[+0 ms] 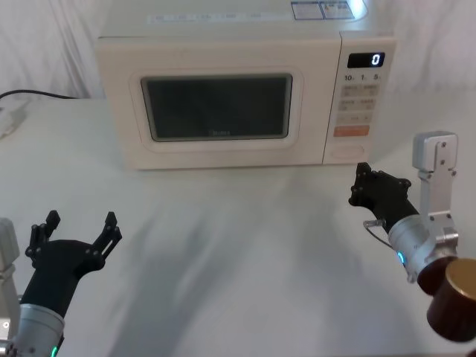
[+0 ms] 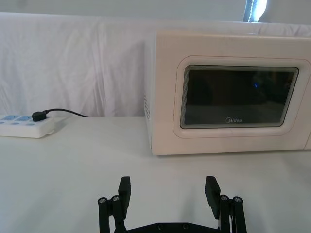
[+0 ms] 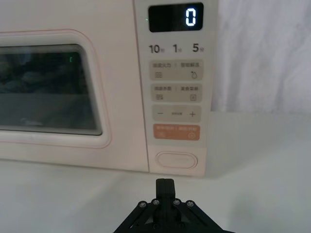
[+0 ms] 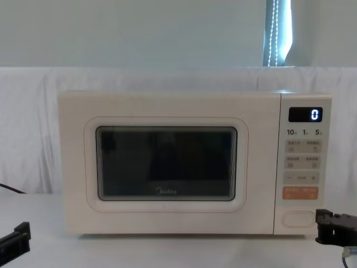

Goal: Press the button to open the microwave door with one hand; close the microwave door with the other hand.

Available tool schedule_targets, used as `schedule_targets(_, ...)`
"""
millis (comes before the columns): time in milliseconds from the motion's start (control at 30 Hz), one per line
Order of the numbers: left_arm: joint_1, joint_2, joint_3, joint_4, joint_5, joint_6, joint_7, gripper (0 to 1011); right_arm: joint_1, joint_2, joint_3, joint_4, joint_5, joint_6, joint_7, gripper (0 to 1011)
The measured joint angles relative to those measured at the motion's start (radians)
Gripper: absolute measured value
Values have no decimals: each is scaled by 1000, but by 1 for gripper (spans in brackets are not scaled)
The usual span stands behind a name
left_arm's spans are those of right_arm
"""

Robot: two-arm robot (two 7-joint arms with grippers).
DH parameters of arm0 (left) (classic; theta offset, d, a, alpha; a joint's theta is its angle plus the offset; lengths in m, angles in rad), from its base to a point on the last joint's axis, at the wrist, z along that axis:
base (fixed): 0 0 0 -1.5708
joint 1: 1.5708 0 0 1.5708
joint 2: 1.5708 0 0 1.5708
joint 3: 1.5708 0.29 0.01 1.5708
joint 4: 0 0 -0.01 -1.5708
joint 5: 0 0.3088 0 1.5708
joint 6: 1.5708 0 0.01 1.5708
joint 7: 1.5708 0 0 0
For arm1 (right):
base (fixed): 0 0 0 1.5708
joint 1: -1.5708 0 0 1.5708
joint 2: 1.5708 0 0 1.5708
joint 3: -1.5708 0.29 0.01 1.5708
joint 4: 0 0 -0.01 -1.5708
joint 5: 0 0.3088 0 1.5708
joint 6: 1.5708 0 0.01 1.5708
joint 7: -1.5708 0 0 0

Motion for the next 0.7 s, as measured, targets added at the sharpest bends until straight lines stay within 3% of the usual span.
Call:
schedule_targets(400, 0, 0, 0, 0, 0, 0, 0, 1001, 123, -14, 16, 181, 6, -55, 24, 0)
schedule_targets(700, 0, 0, 0, 0, 0, 0, 0, 1001, 188, -21, 18, 277, 6, -72, 31, 0)
